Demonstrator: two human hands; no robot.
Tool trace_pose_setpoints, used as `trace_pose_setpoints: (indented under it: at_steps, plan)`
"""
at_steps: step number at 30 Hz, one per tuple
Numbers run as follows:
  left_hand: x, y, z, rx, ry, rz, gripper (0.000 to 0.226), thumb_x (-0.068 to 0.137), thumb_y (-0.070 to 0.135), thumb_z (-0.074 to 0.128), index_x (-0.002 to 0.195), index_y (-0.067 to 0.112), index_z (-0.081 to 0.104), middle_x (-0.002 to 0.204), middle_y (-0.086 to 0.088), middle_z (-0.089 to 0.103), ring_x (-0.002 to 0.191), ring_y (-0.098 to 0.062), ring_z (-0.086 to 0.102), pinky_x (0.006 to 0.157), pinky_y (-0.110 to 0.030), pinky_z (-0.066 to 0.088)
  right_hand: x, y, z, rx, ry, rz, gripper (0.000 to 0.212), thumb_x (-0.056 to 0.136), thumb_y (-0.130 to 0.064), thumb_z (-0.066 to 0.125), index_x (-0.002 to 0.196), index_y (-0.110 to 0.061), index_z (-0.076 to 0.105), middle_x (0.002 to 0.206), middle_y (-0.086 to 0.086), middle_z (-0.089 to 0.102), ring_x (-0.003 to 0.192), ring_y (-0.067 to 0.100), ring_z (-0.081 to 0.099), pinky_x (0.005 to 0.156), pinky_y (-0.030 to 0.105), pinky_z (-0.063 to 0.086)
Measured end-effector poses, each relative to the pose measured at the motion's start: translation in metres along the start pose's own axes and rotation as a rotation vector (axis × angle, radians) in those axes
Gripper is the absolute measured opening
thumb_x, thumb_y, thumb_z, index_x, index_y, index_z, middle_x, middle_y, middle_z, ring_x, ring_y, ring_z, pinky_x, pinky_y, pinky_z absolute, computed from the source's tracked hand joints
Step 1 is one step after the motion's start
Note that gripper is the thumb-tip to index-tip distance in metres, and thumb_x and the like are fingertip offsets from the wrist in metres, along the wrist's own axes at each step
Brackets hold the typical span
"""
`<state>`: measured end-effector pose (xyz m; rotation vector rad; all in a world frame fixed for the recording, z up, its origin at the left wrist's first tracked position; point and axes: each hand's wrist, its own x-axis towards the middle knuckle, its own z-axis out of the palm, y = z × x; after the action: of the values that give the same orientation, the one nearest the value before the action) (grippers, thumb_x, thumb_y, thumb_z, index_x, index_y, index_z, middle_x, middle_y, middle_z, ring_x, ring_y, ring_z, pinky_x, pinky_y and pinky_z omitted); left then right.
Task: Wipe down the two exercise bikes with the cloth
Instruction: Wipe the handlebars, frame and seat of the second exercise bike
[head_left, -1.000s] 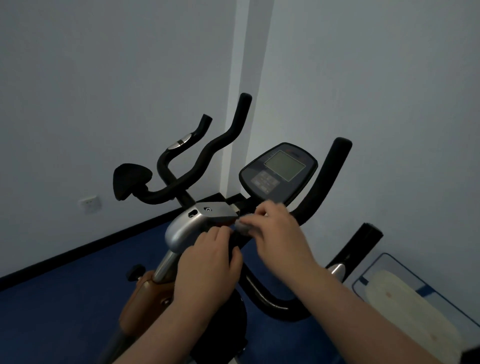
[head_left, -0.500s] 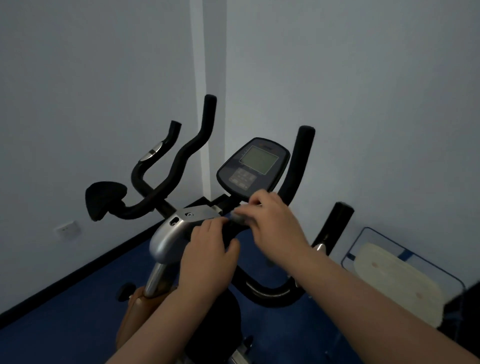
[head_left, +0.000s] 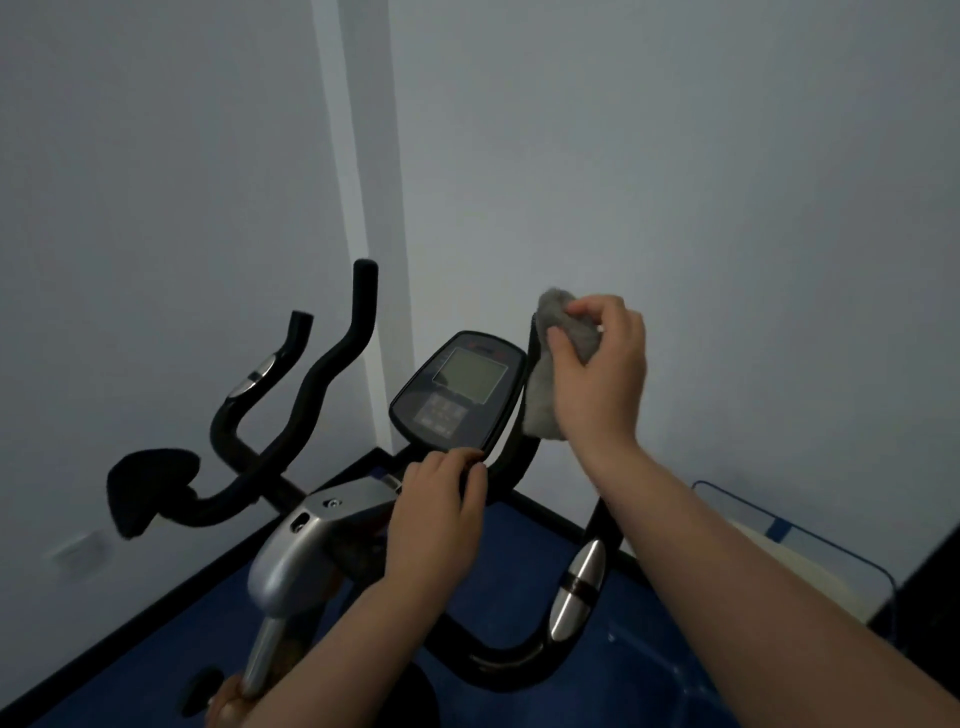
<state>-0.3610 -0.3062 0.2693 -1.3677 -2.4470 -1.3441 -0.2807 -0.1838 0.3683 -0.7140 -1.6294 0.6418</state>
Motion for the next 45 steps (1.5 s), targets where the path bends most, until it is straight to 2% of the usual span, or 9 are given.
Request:
trace_pose_setpoints:
  at_steps: [2, 7, 14, 23, 26, 30, 35, 39, 45]
  plan:
    - [0.009, -0.002, 0.006, 0.034, -0.004, -0.036, 0.021, 0.101, 0.032, 0.044, 0.108, 0.025, 0.062, 0.095, 0.006, 0.056, 0.094, -0.015, 0.049, 0.077, -0.031, 0.043, -0.012, 0.009, 0.015, 0.077, 0.002, 0.181, 0.018, 0.089, -0.007, 0.064, 0.095, -0.019, 0.051, 0.107, 0.004, 0.051, 0.082, -0.015, 0.046, 0.071, -0.003, 0.034]
    - [0.014, -0.014, 0.013, 0.185, -0.026, -0.004, 0.024, 0.1, 0.041, 0.036, 0.095, 0.034, 0.059, 0.086, 0.016, 0.047, 0.083, -0.004, 0.047, 0.061, -0.022, 0.035, -0.064, 0.047, 0.027, 0.178, 0.017, 0.452, 0.007, 0.095, -0.013, 0.056, 0.095, -0.017, 0.051, 0.102, 0.005, 0.054, 0.093, 0.016, 0.057, 0.068, 0.01, 0.04]
    - [0.012, -0.018, 0.012, 0.155, 0.002, 0.027, 0.024, 0.099, 0.038, 0.04, 0.105, 0.033, 0.063, 0.094, 0.019, 0.051, 0.09, -0.002, 0.048, 0.07, -0.026, 0.043, 0.002, 0.016, 0.03, 0.239, 0.074, 0.168, 0.025, 0.094, -0.013, 0.058, 0.117, -0.024, 0.058, 0.112, -0.004, 0.046, 0.092, -0.022, 0.045, 0.075, -0.006, 0.032]
    - [0.008, -0.019, 0.012, 0.259, -0.011, 0.093, 0.029, 0.1, 0.04, 0.033, 0.112, 0.032, 0.059, 0.101, 0.017, 0.052, 0.089, -0.003, 0.048, 0.074, -0.025, 0.041, -0.034, 0.031, 0.036, 0.294, 0.169, 0.418, 0.027, 0.095, -0.015, 0.058, 0.121, -0.019, 0.061, 0.114, -0.005, 0.047, 0.095, -0.005, 0.052, 0.087, 0.003, 0.039]
    - [0.006, -0.018, 0.012, 0.259, 0.0, 0.093, 0.03, 0.1, 0.04, 0.035, 0.112, 0.032, 0.06, 0.103, 0.016, 0.054, 0.09, -0.004, 0.049, 0.075, -0.027, 0.043, -0.003, 0.013, 0.037, 0.323, 0.233, 0.302, 0.03, 0.095, -0.017, 0.059, 0.125, -0.018, 0.061, 0.112, -0.006, 0.045, 0.091, -0.021, 0.048, 0.079, -0.006, 0.033]
    - [0.005, -0.018, 0.013, 0.278, 0.023, 0.102, 0.03, 0.1, 0.038, 0.035, 0.111, 0.029, 0.061, 0.102, 0.014, 0.056, 0.088, -0.006, 0.05, 0.072, -0.026, 0.042, -0.017, 0.019, 0.044, 0.191, 0.126, 0.202, 0.04, 0.096, -0.019, 0.058, 0.136, -0.019, 0.054, 0.111, -0.004, 0.045, 0.087, -0.007, 0.049, 0.075, -0.005, 0.032]
    - [0.003, -0.017, 0.013, 0.291, 0.033, 0.12, 0.033, 0.099, 0.038, 0.033, 0.109, 0.027, 0.062, 0.098, 0.012, 0.056, 0.084, -0.007, 0.05, 0.069, -0.025, 0.04, -0.046, 0.039, 0.036, 0.201, 0.094, 0.468, 0.037, 0.096, -0.015, 0.056, 0.132, -0.015, 0.058, 0.11, -0.006, 0.046, 0.086, -0.007, 0.051, 0.071, -0.006, 0.033]
    - [0.004, -0.016, 0.013, 0.298, 0.033, 0.115, 0.028, 0.1, 0.034, 0.039, 0.11, 0.025, 0.063, 0.1, 0.009, 0.058, 0.087, -0.011, 0.053, 0.072, -0.031, 0.043, -0.009, 0.016, 0.026, 0.177, 0.213, 0.196, 0.03, 0.089, -0.011, 0.065, 0.119, -0.016, 0.065, 0.106, -0.008, 0.049, 0.092, -0.018, 0.05, 0.077, -0.006, 0.031]
    - [0.004, -0.015, 0.012, 0.284, 0.006, 0.104, 0.029, 0.1, 0.035, 0.037, 0.112, 0.026, 0.061, 0.102, 0.011, 0.056, 0.089, -0.009, 0.051, 0.074, -0.028, 0.042, -0.026, 0.03, 0.024, -0.16, -0.042, -0.022, 0.015, 0.088, -0.012, 0.067, 0.103, -0.013, 0.066, 0.108, -0.004, 0.055, 0.091, 0.014, 0.059, 0.07, 0.022, 0.047]
